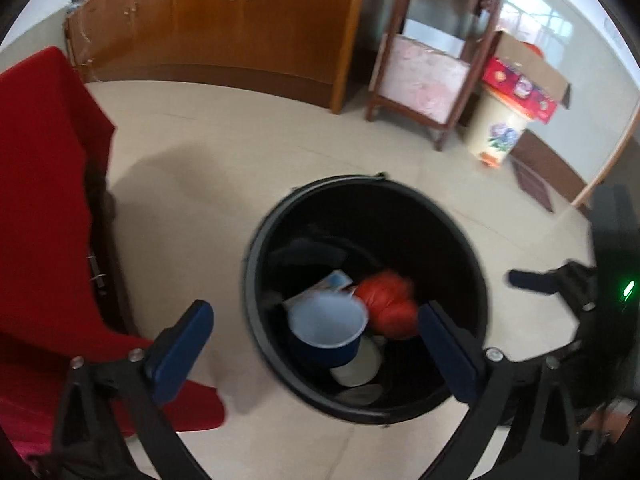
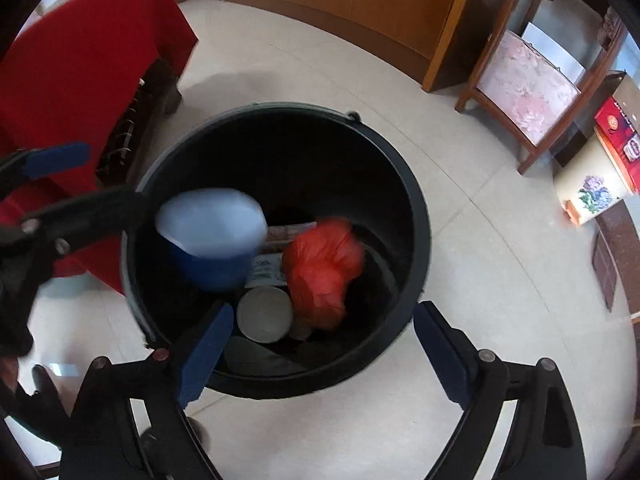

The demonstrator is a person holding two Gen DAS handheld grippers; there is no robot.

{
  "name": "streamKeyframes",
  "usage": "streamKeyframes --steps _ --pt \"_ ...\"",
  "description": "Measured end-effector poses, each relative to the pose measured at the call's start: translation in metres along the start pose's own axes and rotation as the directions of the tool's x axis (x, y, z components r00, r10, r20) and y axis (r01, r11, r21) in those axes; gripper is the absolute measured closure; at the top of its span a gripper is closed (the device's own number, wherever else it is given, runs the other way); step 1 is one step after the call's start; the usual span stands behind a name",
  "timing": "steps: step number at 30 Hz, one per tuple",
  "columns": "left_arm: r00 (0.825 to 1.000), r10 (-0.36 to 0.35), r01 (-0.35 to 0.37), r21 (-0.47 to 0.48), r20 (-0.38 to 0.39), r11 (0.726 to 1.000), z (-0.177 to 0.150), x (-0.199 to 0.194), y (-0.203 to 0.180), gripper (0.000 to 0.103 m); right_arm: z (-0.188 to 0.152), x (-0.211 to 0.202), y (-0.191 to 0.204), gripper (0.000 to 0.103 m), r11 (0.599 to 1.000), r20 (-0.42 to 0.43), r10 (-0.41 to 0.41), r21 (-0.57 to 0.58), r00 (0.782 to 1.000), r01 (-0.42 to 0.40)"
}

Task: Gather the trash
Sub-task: 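Open both tools over the black bucket to drop the cup and red bag, then move both tools back over the red table toward the remaining items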

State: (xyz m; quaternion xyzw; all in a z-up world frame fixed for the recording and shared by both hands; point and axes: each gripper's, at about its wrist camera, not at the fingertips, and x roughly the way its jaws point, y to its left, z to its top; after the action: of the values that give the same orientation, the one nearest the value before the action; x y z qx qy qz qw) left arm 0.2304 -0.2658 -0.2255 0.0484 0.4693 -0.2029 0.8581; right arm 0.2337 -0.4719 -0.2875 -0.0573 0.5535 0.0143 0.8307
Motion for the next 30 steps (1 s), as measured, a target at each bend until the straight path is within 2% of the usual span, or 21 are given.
streamKeyframes --steps 3,6,8,15,24,30 --pt "0.998 0.056 -0.056 0.009 0.006 0.998 -0.006 -0.008 0.008 0.000 -0.001 -0.002 -0.009 0.010 0.998 0.004 -0.008 0.056 1.000 0.008" --pt "0.996 0.086 -0.086 0.001 0.002 0.996 -0.007 -0.017 0.015 0.000 0.003 -0.005 -0.016 0.001 0.994 0.002 -0.025 0.102 1.000 0.025" --pt "0.994 0.105 -0.105 0.004 0.010 0.994 -0.006 -0.021 0.019 0.000 0.006 -0.012 -0.015 0.000 0.992 0.017 -0.049 0.115 0.999 0.047" --pt "0.991 0.121 -0.122 0.020 0.059 0.992 -0.002 -0.046 0.023 0.000 0.012 -0.046 -0.002 0.000 0.988 0.111 -0.100 0.127 0.989 0.086" --pt "0.990 0.098 -0.103 0.038 0.106 0.994 0.004 -0.084 0.021 0.000 0.004 -0.099 0.001 0.000 0.964 0.238 -0.152 0.250 0.959 0.091" --pt "0.980 0.099 -0.105 0.027 0.172 0.994 0.008 -0.127 0.034 0.000 0.002 -0.130 0.022 0.000 0.965 0.294 -0.169 0.243 0.941 0.098"
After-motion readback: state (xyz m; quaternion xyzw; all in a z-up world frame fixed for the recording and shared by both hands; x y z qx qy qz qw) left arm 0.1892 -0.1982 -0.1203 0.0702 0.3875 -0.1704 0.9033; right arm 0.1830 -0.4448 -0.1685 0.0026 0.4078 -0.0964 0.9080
